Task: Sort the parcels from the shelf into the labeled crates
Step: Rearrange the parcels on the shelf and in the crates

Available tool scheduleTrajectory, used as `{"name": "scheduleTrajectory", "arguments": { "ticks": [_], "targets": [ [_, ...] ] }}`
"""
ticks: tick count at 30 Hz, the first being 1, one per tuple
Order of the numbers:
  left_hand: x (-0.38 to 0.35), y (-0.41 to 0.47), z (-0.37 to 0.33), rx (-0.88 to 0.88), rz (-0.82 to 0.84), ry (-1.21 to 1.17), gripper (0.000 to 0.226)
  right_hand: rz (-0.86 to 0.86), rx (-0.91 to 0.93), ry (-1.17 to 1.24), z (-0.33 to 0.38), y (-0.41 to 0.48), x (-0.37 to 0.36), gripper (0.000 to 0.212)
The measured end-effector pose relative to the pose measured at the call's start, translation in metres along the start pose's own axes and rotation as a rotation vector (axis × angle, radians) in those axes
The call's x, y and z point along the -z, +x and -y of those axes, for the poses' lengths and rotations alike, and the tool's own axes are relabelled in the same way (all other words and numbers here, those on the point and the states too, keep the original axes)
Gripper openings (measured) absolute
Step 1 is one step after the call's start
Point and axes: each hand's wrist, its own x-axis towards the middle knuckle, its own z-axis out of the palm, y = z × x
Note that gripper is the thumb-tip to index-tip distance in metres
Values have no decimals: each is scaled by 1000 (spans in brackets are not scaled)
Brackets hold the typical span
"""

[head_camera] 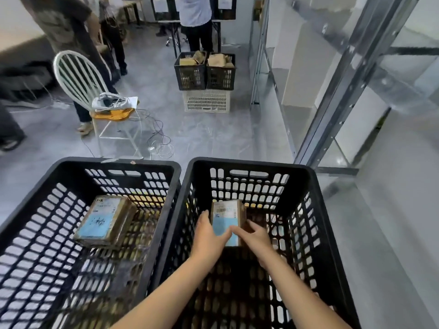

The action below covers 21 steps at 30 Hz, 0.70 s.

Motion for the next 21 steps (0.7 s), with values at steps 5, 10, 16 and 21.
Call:
{"name": "scheduleTrajectory", "arguments": {
  "ticks": [5, 10, 16, 21],
  "targets": [
    [-9, 10, 18, 76, -27, -38, 73, -80, -4, -20, -6, 19, -26, 55],
    [-9, 15, 21, 84, -57, -35, 68, -46, -1, -71, -10, 33, -43, 48],
    [-8, 13, 17, 90, -50, 21, 67, 54, 21, -242, 1, 34, -42, 55],
    [-1, 11, 11, 61, -21, 84, 71, 70, 2, -353, 15, 28, -36, 56]
  ]
}}
